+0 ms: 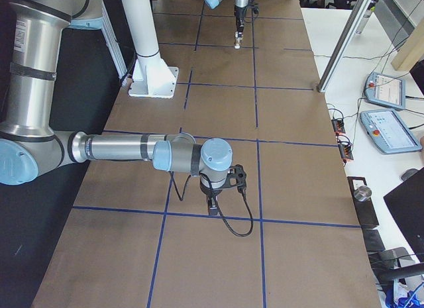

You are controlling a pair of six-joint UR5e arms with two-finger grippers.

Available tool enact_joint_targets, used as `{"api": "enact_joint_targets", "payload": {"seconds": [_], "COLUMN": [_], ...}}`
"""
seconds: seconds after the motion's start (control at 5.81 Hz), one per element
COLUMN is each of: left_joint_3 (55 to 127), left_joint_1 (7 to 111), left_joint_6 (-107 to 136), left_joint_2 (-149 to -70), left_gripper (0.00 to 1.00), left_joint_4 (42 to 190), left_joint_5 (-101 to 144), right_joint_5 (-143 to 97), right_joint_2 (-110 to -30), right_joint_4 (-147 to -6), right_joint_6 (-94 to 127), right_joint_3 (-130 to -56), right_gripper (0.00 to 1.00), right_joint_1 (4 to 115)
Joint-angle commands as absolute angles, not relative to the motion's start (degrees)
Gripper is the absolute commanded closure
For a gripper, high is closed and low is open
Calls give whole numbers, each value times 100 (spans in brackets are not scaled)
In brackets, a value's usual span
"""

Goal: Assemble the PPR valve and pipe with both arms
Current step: 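Carry the valve with the left gripper to the table center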

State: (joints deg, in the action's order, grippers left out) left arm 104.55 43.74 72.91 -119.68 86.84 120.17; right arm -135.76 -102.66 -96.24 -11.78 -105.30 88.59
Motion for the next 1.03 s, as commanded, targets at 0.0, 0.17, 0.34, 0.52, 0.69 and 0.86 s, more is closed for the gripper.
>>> {"api": "enact_joint_targets", "payload": {"seconds": [0.0,0.17,0.34,0.52,0.69,0.86], "left_joint_3": [9594,9102,8783,8563,8447,8429], "left_joint_1": [3703,3448,3263,3104,3007,2988], "left_joint_6": [8695,8936,9034,9174,9245,9246], "left_joint_2": [-13291,-13794,-14060,-14245,-14317,-14274], "left_gripper": [100,100,100,100,100,100], "left_joint_4": [8675,8675,8675,8684,8684,8692], "left_joint_5": [11743,11499,11296,11068,10952,10942], "right_joint_5": [-13570,-13570,-13570,-13579,-13570,-13570], "right_joint_2": [-10257,-10257,-10257,-10257,-10257,-10257], "right_joint_4": [-9624,-9624,-9624,-9624,-9624,-9624], "right_joint_6": [-1178,-1178,-1178,-1178,-1178,-1178], "right_joint_3": [-10529,-10529,-10529,-10529,-10529,-10521], "right_gripper": [0,0,0,0,0,0], "right_joint_1": [8859,8851,8851,8859,8851,8859]}}
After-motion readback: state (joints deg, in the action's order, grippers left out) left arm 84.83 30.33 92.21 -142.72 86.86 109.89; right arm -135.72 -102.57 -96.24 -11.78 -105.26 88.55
